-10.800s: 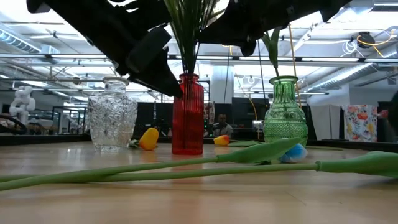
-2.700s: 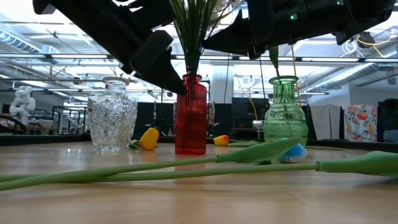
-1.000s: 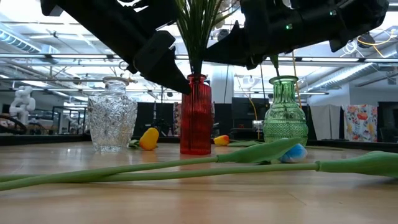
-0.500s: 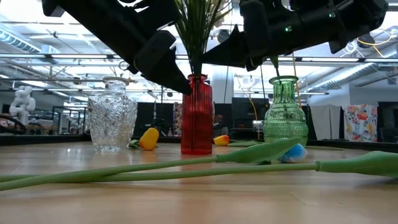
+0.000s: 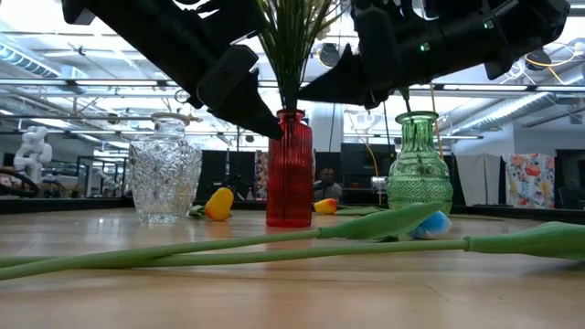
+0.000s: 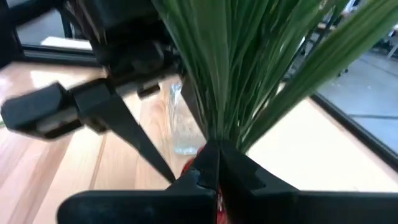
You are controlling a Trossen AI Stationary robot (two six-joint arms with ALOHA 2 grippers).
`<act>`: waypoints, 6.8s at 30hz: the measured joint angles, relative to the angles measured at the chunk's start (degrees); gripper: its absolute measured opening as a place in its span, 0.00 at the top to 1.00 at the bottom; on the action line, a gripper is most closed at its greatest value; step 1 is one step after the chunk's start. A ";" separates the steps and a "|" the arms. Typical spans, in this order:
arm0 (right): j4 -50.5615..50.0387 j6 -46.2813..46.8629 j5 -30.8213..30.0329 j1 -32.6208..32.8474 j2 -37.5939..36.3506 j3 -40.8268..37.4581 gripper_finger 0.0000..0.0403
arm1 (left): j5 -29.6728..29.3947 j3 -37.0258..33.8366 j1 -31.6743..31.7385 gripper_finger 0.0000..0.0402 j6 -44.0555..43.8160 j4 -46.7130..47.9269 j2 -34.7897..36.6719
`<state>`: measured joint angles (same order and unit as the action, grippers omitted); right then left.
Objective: Sort flowers into vase by color
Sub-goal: Put the white flowers into the red vase, then put the right yellow tulip into the green vase
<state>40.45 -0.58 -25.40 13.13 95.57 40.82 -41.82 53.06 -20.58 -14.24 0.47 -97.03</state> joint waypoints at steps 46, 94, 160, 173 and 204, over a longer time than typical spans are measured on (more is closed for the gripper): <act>-27.37 4.48 1.76 6.82 -23.05 -0.04 0.69 | -0.61 0.00 -9.67 0.48 -0.39 2.12 7.89; -102.34 43.91 -25.86 21.68 -47.18 8.02 0.69 | -34.70 2.97 -22.95 0.48 19.15 5.13 24.56; -61.56 -10.59 25.58 -51.99 -7.04 0.46 0.64 | -11.85 -2.16 -1.99 0.48 10.08 28.33 45.90; -62.05 -9.03 25.27 -51.79 -2.71 0.81 0.83 | -11.85 -2.16 -1.98 0.48 10.10 28.28 45.90; -64.61 5.24 20.92 -51.80 -48.83 0.28 1.00 | -10.67 -2.16 -1.99 0.48 8.50 28.59 45.38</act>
<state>-24.17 4.66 -4.48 -38.68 46.73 41.09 -52.49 50.89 -22.57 -5.74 29.06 -51.66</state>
